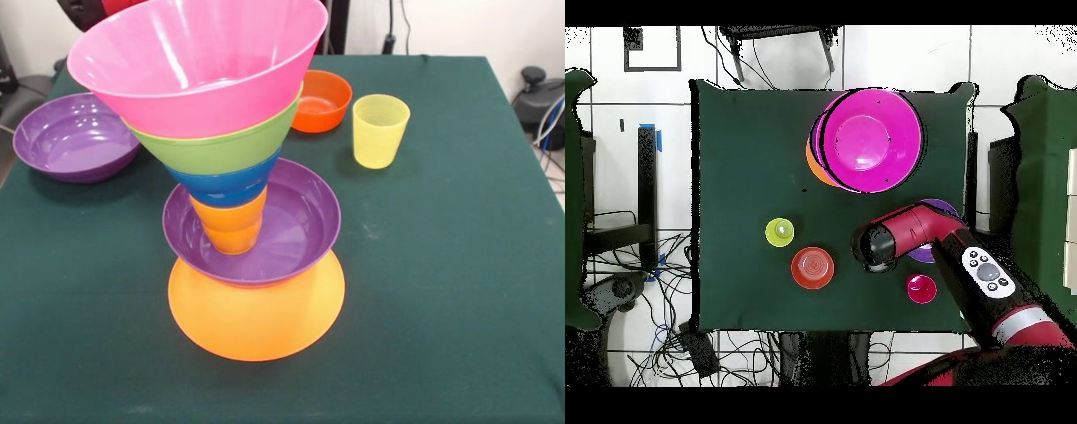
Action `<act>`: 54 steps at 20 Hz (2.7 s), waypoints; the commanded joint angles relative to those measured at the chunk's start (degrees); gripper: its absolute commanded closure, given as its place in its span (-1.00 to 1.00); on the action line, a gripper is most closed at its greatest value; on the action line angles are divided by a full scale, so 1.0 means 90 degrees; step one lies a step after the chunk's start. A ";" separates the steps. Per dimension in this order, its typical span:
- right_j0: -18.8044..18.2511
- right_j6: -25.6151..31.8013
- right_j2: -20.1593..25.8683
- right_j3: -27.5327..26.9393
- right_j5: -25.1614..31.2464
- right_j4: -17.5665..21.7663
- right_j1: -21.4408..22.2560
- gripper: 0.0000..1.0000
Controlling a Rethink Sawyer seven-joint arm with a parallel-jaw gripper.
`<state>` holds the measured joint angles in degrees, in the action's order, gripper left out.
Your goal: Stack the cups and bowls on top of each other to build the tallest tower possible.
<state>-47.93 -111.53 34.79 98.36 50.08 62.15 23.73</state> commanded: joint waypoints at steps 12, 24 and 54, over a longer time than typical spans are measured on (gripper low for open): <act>0.1374 -0.1635 -0.1186 -0.0457 -0.2136 0.0583 0.0962 -1.00; 0.1424 -0.0699 -0.1212 -0.1313 -0.2138 0.0438 0.0696 -1.00; 0.0597 0.1526 -0.0633 -0.2099 -0.0719 -0.0989 -0.0141 -1.00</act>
<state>-42.42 -114.75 27.03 78.80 35.46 56.22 26.64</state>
